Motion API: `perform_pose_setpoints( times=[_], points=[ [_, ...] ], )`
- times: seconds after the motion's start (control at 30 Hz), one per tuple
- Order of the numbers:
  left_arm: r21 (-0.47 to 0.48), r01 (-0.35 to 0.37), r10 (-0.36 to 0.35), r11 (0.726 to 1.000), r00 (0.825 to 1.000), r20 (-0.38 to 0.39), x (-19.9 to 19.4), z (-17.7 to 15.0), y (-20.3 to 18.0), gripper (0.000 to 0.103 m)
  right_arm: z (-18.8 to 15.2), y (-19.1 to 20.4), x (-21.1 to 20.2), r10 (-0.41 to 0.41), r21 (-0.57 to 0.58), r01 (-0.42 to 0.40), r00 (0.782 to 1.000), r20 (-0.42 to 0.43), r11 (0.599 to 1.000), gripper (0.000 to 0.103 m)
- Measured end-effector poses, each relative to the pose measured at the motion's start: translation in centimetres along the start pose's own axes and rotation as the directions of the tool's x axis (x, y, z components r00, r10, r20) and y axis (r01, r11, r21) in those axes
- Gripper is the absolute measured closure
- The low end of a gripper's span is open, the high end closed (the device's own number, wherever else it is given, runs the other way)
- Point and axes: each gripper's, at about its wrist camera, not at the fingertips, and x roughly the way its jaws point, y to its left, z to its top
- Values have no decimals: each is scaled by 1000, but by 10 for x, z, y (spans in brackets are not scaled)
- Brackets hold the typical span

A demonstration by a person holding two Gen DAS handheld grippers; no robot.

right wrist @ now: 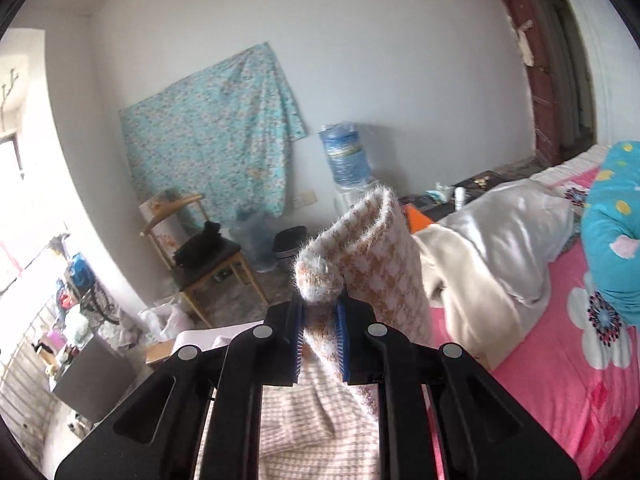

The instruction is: Fold large clothes

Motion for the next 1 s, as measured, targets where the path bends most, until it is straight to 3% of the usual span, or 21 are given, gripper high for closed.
perform_pose_setpoints(
  times=[0.2, 0.33, 0.37, 0.43, 0.47, 0.5, 0.57, 0.6, 0.63, 0.67, 0.7, 0.8, 0.87, 0.93, 1.0],
  points=[
    [-33, 21, -21, 999, 1000, 4, -34, -16, 24, 78, -42, 113, 44, 159, -106, -170, 982, -104, 980, 89],
    [-42, 19, -19, 999, 1000, 0, -47, -25, 36, 78, -100, 174, 91, 196, -170, -239, 952, -233, 956, 88],
    [-41, 19, -19, 999, 1000, -3, -48, -27, 37, 78, -120, 185, 108, 201, -173, -259, 934, -295, 950, 86],
    [-43, 22, -22, 999, 1000, -6, -50, -29, 39, 78, -160, 200, 143, 198, -164, -292, 881, -430, 942, 82],
    [-46, 25, -25, 999, 1000, -10, -50, -29, 40, 78, -182, 203, 162, 197, -147, -308, 842, -502, 940, 70],
    [-52, 32, -32, 998, 999, -16, -49, -29, 41, 77, -202, 204, 178, 202, -117, -324, 793, -575, 939, 60],
    [-69, 39, -41, 997, 999, -32, -45, -31, 44, 76, -234, 194, 203, 237, 1, -329, 677, -697, 944, 58],
    [-74, 49, -51, 996, 998, -37, -43, -31, 45, 71, -243, 184, 207, 295, 92, -336, 625, -722, 937, 57],
    [-78, 66, -69, 995, 997, -39, -42, -30, 46, 69, -247, 176, 205, 350, 164, -345, 593, -725, 924, 55],
    [-81, 84, -87, 993, 995, -38, -39, -29, 46, 66, -246, 167, 200, 394, 213, -356, 579, -714, 910, 48],
    [-88, 110, -113, 990, 993, -36, -36, -26, 45, 64, -243, 157, 193, 414, 234, -360, 583, -699, 903, 42],
    [-131, 198, -203, 971, 979, -22, -25, -14, 45, 61, -221, 118, 163, 425, 217, -381, 637, -643, 899, 40],
    [-160, 228, -233, 960, 972, -15, -13, -2, 43, 57, -207, 86, 146, 370, 156, -352, 700, -611, 923, 40],
    [-192, 211, -220, 958, 975, -28, 8, 11, 43, 56, -198, 54, 133, 260, 70, -272, 768, -584, 960, 40],
    [-226, 179, -197, 958, 979, -61, 34, 22, 45, 57, -193, 21, 124, 184, 31, -202, 806, -562, 979, 40]
  ],
)
